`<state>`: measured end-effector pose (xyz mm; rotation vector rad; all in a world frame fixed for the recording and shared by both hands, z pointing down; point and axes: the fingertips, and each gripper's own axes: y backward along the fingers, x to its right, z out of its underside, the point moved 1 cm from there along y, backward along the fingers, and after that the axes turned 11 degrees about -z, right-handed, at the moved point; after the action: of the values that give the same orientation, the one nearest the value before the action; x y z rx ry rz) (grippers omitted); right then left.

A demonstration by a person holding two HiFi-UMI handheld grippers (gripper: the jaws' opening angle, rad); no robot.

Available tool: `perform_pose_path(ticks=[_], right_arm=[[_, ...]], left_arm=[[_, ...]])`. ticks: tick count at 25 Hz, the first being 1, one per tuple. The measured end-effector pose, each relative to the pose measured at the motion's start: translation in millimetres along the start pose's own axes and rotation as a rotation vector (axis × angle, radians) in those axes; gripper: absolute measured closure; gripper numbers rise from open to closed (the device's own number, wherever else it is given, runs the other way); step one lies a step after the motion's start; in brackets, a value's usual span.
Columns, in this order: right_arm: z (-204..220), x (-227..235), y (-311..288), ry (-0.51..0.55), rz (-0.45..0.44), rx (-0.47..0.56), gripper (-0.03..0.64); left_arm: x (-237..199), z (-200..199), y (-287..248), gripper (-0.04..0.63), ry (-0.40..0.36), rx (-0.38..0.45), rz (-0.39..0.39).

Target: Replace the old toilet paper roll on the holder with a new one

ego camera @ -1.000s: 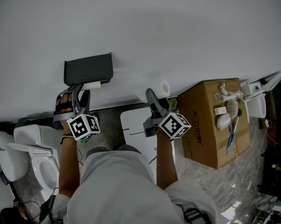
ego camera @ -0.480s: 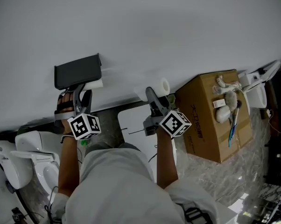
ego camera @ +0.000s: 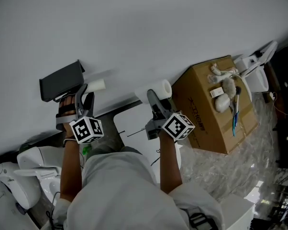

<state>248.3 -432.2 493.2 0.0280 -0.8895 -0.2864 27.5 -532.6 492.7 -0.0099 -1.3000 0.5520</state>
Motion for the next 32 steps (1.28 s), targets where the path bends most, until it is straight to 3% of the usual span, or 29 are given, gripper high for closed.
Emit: perform_pose_path(ticks=[6, 10, 16, 24, 32], right_arm=[[-15.0, 8.8, 29.7, -0.003, 0.042, 0.059, 0.319], [-22.3, 13.9, 42.4, -0.010, 0.063, 0.088, 0.319], [-23.2, 14.7, 39.4, -0.041, 0.047, 0.108, 0.321], [-8.1, 0.5, 6.7, -0.056, -0.005, 0.060, 0.319], [6.9, -15.5, -24.6, -0.070, -0.036, 0.007, 0.319]], left_arm=[[16.6, -46.9, -1.8, 0.396, -0.022, 0.109, 0.039], [24.8, -69.5, 3.1, 0.396, 0.003, 0.162, 0.070], [25.3, -75.7, 12.0, 0.399, 0.162, 0.180, 0.127], [15.0, -53.1, 27.7, 0.400, 0.410, 0.164, 0.152], [6.2, -21.5, 48.1, 0.400, 0.555, 0.152, 0.126]])
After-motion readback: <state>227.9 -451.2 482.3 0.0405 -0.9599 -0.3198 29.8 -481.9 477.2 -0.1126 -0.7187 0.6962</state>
